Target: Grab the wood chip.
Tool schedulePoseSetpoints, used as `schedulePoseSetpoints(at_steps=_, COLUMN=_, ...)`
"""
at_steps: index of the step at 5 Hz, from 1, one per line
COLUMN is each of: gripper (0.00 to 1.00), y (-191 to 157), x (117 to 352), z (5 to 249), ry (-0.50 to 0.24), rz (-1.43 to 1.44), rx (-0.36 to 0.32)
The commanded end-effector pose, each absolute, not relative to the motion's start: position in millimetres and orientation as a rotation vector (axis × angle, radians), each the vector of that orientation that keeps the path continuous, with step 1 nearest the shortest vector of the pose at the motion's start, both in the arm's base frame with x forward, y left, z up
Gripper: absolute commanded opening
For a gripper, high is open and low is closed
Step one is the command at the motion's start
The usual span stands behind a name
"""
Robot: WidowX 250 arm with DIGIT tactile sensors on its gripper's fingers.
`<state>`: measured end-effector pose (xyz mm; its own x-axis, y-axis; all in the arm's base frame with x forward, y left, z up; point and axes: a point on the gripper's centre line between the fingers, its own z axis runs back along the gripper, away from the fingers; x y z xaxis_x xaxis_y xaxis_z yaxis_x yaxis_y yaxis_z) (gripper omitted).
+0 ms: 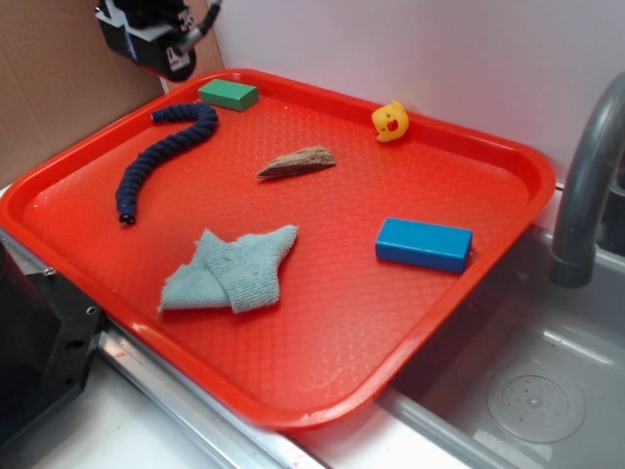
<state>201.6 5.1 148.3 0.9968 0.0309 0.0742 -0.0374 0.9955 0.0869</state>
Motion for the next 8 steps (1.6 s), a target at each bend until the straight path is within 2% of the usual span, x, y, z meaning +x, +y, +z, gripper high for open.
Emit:
schedulePoseSetpoints(at_steps=1, gripper=1.00, y=-3.1, x=272.6, z=91.0, ry=-0.096, rz=-0.198, rx=0.113)
schedulePoseSetpoints(at_steps=3, gripper=1.00, y=-11.6, x=294.0, z=36.7, ry=-0.034, rz=-0.253, rx=0.070)
schedulePoseSetpoints(at_steps=4, gripper=1.00, y=-8.0, x=298.5, z=25.7, ry=-0.009, rz=-0.263, rx=0.045)
schedulePoseSetpoints(at_steps=5, gripper=1.00, y=-3.6, x=306.5, z=25.3, ry=0.000, rz=-0.236, rx=0.033)
schedulePoseSetpoints(at_steps=6, gripper=0.00, y=6.4, x=305.1, z=28.1, ry=-0.009, rz=-0.177, rx=0.014)
schedulePoseSetpoints(at_steps=7, gripper=0.00, y=18.1, x=294.4, z=36.5, ry=-0.037, rz=-0.122, rx=0.005)
schedulePoseSetpoints(at_steps=8, gripper=0.00, y=33.3, x=273.7, z=33.1, ry=-0.027, rz=-0.059, rx=-0.061)
